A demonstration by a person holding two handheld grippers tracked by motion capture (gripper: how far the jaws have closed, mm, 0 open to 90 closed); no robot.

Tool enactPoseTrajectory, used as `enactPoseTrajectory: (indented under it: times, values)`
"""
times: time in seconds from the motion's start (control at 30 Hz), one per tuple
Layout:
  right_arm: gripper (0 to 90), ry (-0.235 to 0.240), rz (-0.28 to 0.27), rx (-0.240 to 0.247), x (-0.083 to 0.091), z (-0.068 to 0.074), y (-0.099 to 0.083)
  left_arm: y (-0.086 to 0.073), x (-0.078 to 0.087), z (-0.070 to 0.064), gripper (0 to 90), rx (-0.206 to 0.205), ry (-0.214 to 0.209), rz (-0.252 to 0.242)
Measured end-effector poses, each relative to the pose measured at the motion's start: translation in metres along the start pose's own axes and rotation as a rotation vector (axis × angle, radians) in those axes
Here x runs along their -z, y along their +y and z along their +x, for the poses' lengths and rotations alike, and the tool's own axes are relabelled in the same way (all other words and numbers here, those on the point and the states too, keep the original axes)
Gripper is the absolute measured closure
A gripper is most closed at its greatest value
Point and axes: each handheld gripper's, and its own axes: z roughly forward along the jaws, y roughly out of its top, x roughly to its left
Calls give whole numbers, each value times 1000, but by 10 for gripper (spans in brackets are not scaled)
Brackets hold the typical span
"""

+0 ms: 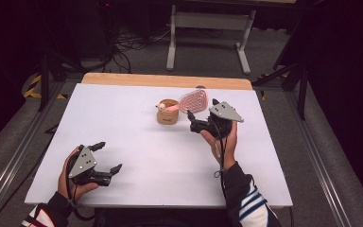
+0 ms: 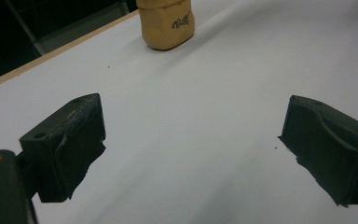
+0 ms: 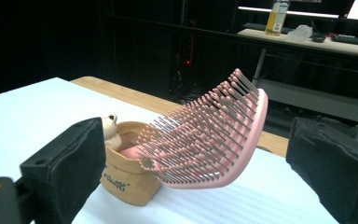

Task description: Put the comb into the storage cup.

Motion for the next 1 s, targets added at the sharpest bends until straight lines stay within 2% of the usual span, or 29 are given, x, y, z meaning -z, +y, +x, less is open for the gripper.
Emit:
enactPoseTrajectory:
  times: [0.07, 0.17, 0.27, 1.0]
  values:
    - [54, -3, -1, 21, 2, 1, 0, 0, 0, 0, 71, -3, 0, 0]
    - [54, 10, -11, 18, 6, 2, 1, 1, 1, 0, 71, -5, -1, -4]
    - [54, 9, -15, 39, 10, 5, 2, 1, 2, 0, 71, -5, 2, -5]
    - [65, 59, -27, 93, 32, 14, 7, 1, 2, 0, 70, -4, 0, -7]
